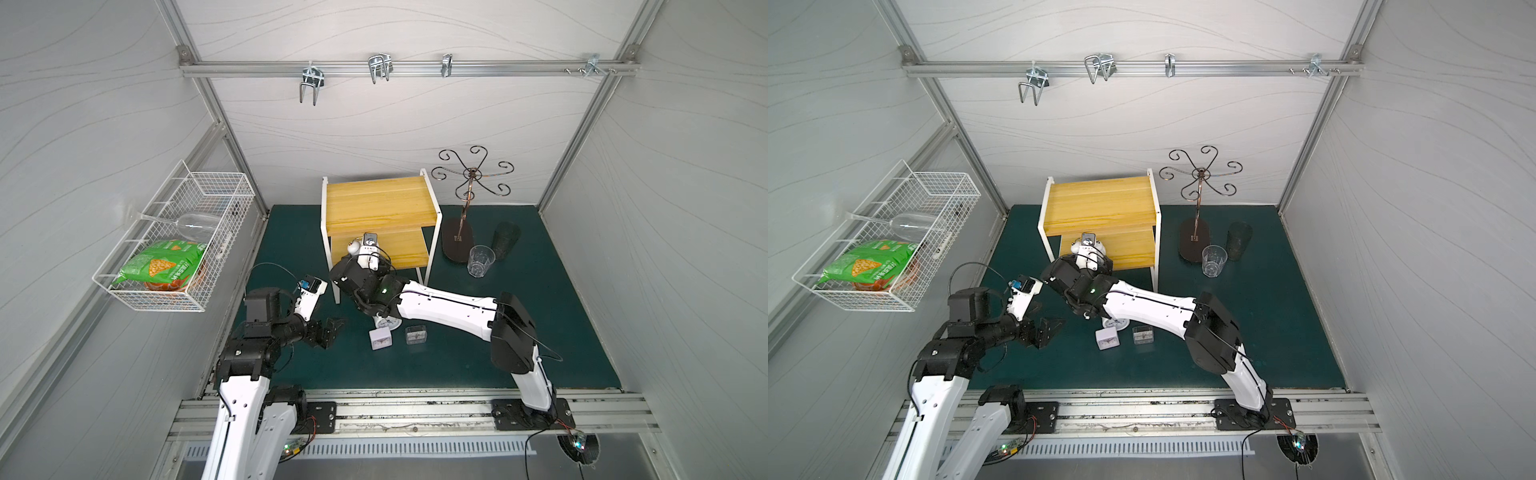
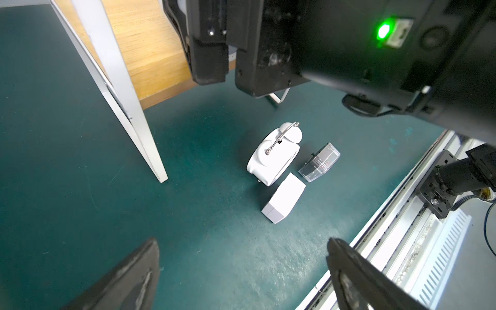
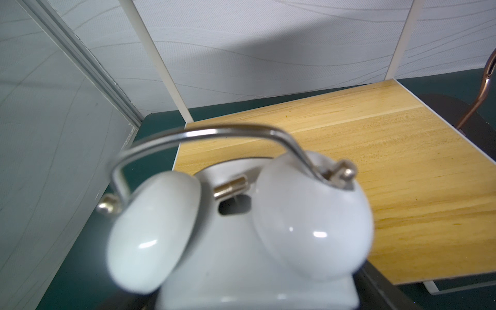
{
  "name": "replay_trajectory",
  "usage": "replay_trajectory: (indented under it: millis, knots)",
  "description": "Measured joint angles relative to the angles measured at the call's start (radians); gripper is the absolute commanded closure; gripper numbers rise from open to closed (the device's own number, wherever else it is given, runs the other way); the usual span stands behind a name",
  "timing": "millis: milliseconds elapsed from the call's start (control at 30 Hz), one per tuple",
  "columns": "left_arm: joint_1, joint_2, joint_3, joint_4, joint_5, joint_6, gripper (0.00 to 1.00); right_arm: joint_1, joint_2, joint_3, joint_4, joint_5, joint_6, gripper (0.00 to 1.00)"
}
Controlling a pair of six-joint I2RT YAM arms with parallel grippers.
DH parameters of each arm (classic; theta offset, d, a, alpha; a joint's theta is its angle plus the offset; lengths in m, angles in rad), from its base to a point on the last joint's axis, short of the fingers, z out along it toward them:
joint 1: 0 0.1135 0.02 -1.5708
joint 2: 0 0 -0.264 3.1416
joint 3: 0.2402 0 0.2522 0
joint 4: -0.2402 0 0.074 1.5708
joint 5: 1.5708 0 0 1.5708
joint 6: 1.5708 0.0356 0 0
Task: Place the alarm clocks on the shelf by style
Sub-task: Place the alarm on the shelf.
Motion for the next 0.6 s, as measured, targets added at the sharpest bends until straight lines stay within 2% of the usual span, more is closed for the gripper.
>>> replay_trajectory:
  millis: [600]
  knots:
    - [0.0,-0.001,-0.003,0.0,0.0,0.0,0.01,0.005,-0.014,-0.079,0.107,0.028,0.001,0.29]
